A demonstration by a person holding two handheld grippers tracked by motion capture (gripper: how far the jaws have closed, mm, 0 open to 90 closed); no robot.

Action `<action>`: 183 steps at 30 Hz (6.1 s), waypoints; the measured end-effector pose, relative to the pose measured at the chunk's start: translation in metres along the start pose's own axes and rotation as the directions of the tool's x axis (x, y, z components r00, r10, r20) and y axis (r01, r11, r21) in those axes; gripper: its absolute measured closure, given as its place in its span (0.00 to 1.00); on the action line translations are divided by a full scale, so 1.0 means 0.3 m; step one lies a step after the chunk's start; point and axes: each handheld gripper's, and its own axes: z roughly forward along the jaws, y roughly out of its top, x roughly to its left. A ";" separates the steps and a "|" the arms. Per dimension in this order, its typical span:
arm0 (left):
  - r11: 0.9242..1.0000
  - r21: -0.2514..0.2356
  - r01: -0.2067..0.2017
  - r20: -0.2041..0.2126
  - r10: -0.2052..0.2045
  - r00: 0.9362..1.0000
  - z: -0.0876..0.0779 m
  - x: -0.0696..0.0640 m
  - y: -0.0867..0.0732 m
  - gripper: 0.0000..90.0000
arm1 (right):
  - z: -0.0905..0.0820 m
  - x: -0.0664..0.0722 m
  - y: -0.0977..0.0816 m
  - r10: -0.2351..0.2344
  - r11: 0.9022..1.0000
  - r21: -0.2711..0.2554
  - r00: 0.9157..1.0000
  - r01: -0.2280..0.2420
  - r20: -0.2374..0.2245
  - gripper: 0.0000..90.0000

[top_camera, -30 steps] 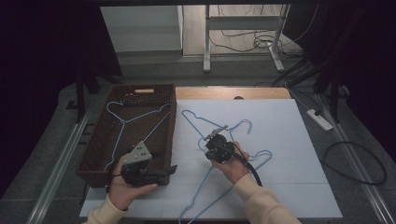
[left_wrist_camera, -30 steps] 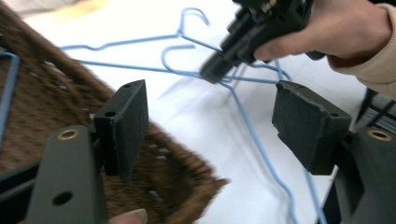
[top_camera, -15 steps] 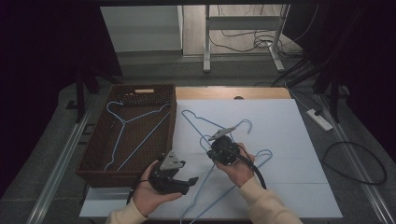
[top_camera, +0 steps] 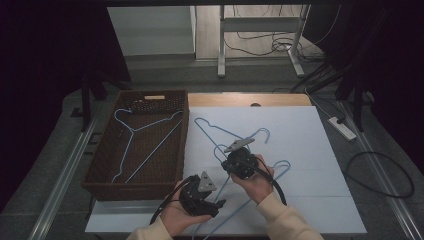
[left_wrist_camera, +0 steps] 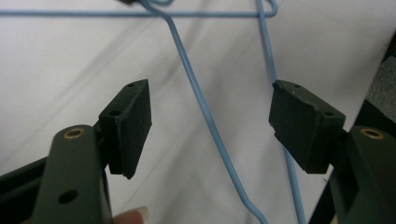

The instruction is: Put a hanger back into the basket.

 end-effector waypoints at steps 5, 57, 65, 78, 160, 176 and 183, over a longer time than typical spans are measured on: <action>0.999 0.029 0.020 0.002 -0.020 1.000 0.065 0.006 -0.003 0.35 | -0.010 0.002 -0.006 0.002 1.000 -0.011 1.000 -0.002 -0.002 0.96; 0.919 -0.211 0.332 0.377 -0.237 0.895 -0.182 0.136 0.071 0.96 | -0.355 -0.210 -0.383 0.171 0.858 -0.481 0.983 -0.181 -0.064 0.34; 0.882 -0.300 0.362 0.375 -0.240 0.895 -0.347 0.250 0.115 0.96 | -0.345 -0.227 -0.401 0.185 0.866 -0.462 0.981 -0.192 -0.062 0.32; 0.872 -0.356 0.335 0.294 -0.236 0.926 -0.510 0.421 0.054 0.96 | -0.309 -0.233 -0.408 0.170 0.898 -0.410 0.985 -0.161 -0.014 0.30; 0.860 -0.255 0.442 -0.208 -0.495 0.844 -0.504 0.816 -0.209 0.59 | -0.276 -0.236 -0.419 0.126 0.932 -0.350 0.989 -0.091 0.079 0.27; 0.909 -0.333 0.250 -0.043 -0.279 0.959 -0.552 0.530 -0.120 0.36 | -0.277 -0.237 -0.420 0.125 0.933 -0.347 0.990 -0.092 0.073 0.27; 0.914 -0.342 0.216 0.014 -0.225 0.974 -0.499 0.420 -0.121 0.34 | -0.277 -0.238 -0.420 0.124 0.934 -0.346 0.990 -0.092 0.073 0.27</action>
